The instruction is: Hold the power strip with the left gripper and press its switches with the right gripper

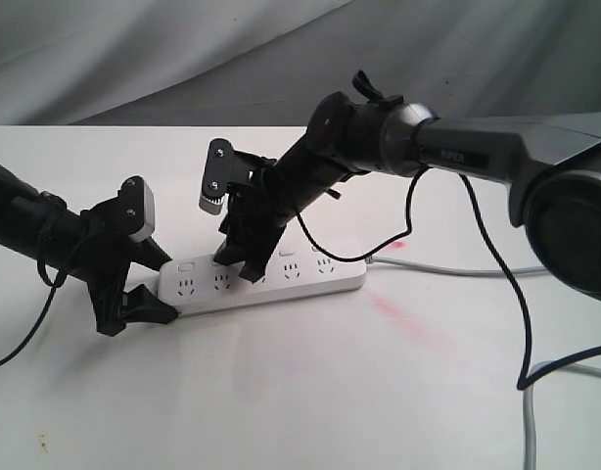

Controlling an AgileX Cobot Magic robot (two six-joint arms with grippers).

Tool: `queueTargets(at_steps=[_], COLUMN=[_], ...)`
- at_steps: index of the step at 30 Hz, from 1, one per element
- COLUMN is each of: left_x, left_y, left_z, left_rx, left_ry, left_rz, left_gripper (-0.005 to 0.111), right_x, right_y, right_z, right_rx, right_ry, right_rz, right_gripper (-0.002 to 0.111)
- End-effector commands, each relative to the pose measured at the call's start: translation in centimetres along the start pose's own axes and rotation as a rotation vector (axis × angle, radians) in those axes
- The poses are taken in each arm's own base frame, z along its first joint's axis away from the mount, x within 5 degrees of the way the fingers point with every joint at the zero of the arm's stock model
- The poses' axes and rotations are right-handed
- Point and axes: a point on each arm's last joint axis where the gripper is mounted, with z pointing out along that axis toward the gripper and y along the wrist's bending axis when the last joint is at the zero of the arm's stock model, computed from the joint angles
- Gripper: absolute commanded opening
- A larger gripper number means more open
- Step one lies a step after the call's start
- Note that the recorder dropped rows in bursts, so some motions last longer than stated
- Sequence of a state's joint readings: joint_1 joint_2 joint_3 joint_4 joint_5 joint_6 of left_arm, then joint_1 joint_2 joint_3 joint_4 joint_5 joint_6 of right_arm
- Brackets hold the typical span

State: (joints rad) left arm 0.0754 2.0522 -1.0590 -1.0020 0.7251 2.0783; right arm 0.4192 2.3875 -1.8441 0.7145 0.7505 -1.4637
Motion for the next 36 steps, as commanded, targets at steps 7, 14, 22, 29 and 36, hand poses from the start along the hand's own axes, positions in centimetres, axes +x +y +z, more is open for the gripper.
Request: queueTargets(at_steps=[7, 14, 22, 29, 36], left_x=[-0.36, -0.36, -0.36, -0.36, -0.36], left_y=[0.05, 0.05, 0.05, 0.05, 0.05], left_z=[-0.02, -0.02, -0.02, -0.02, -0.02], left_rx=[-0.003, -0.003, -0.003, -0.003, -0.003], left_ry=[-0.011, -0.011, -0.011, -0.011, -0.011], left_rz=[-0.006, -0.003, -0.003, -0.005, -0.005], left_gripper=[0.054, 0.054, 0.054, 0.054, 0.054], right_x=[-0.09, -0.73, -0.74, -0.18, -0.13], right_y=[-0.22, -0.39, -0.45, -0.29, -0.14], right_z=[-0.26, -0.91, -0.91, -0.16, -0.11], right_rx=[0.033, 0.05, 0.057, 0.039, 0.029], right_ry=[-0.009, -0.034, -0.035, -0.026, -0.012], right_rz=[0.008, 0.017, 0.017, 0.027, 0.011], right_gripper=[0.044, 0.044, 0.044, 0.044, 0.044])
